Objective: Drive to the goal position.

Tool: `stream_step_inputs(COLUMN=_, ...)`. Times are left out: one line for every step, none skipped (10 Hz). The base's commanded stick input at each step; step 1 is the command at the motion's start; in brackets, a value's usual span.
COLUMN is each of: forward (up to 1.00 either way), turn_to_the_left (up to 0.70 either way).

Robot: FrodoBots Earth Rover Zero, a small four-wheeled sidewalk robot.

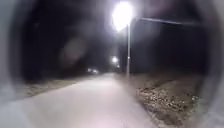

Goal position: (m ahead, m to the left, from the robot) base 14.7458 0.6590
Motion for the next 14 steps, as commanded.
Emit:
stream_step_inputs(forward=1.00, turn_to_the_left=0.00)
stream_step_inputs(forward=1.00, turn_to_the_left=0.00)
stream_step_inputs(forward=1.00, turn_to_the_left=0.00)
stream_step_inputs(forward=1.00, turn_to_the_left=0.00)
stream_step_inputs(forward=1.00, turn_to_the_left=0.00)
stream_step_inputs(forward=1.00, turn_to_the_left=0.00)
stream_step_inputs(forward=1.00, turn_to_the_left=0.00)
stream_step_inputs(forward=1.00, turn_to_the_left=0.00)
stream_step_inputs(forward=1.00, turn_to_the_left=0.00)
stream_step_inputs(forward=1.00, turn_to_the_left=0.00)
stream_step_inputs(forward=1.00, turn_to_the_left=0.00)
stream_step_inputs(forward=0.06, turn_to_the_left=0.00)
stream_step_inputs(forward=1.00, turn_to_the_left=0.00)
stream_step_inputs(forward=1.00, turn_to_the_left=0.00)
